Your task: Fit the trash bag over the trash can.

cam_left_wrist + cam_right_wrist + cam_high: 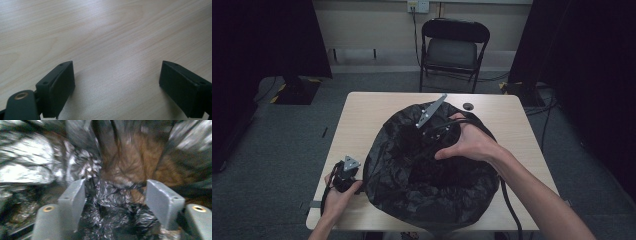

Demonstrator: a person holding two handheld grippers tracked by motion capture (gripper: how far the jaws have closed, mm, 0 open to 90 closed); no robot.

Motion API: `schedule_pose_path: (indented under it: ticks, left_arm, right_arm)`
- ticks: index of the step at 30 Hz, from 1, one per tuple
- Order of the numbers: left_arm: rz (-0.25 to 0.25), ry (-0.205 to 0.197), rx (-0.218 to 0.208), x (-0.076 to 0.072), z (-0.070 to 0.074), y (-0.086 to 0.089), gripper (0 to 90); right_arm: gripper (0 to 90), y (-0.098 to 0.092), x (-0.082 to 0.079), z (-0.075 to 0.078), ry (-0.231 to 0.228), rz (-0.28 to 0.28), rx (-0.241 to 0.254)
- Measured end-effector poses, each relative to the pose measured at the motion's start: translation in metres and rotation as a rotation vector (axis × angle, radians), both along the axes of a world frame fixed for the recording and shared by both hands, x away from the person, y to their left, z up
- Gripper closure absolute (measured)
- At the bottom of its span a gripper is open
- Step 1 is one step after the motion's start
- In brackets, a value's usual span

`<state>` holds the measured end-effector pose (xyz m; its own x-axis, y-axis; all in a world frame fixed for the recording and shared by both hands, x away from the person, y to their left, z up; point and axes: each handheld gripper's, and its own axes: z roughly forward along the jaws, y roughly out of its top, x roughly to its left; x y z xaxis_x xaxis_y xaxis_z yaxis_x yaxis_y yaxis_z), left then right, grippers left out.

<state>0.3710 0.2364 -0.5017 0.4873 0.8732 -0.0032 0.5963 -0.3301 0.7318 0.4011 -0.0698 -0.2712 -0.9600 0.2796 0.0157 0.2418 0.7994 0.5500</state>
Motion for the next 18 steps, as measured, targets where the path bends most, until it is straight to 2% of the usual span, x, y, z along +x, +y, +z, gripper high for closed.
schedule_pose_path:
  ticks: [3, 5, 7, 10, 12, 15, 18]
  left_arm:
    - [0.000, 0.000, 0.000, 0.000, 0.000, 0.000, 12.5]
    - [0.000, 0.000, 0.000, 0.000, 0.000, 0.000, 12.5]
    - [0.000, 0.000, 0.000, 0.000, 0.000, 0.000, 12.5]
    - [0.000, 0.000, 0.000, 0.000, 0.000, 0.000, 12.5]
    - [0.001, 0.000, 0.000, 0.000, 0.000, 0.000, 12.5]
    - [0.001, 0.000, 0.000, 0.000, 0.000, 0.000, 12.5]
    - [0.001, 0.000, 0.000, 0.000, 0.000, 0.000, 12.5]
  right_arm:
    - [36.4, -0.008, -0.006, 0.011, -0.038, 0.004, 0.053]
    - [44.4, -0.013, -0.011, 0.020, -0.059, 0.013, 0.110]
    - [55.4, -0.016, -0.020, 0.027, -0.072, 0.077, 0.178]
    - [64.1, -0.012, -0.037, 0.031, -0.060, 0.189, 0.228]
    - [67.9, -0.006, -0.046, 0.029, -0.045, 0.256, 0.220]
    - [69.1, 0.004, -0.055, 0.020, -0.009, 0.325, 0.196]
    - [63.2, 0.010, -0.057, 0.008, 0.052, 0.362, 0.143]
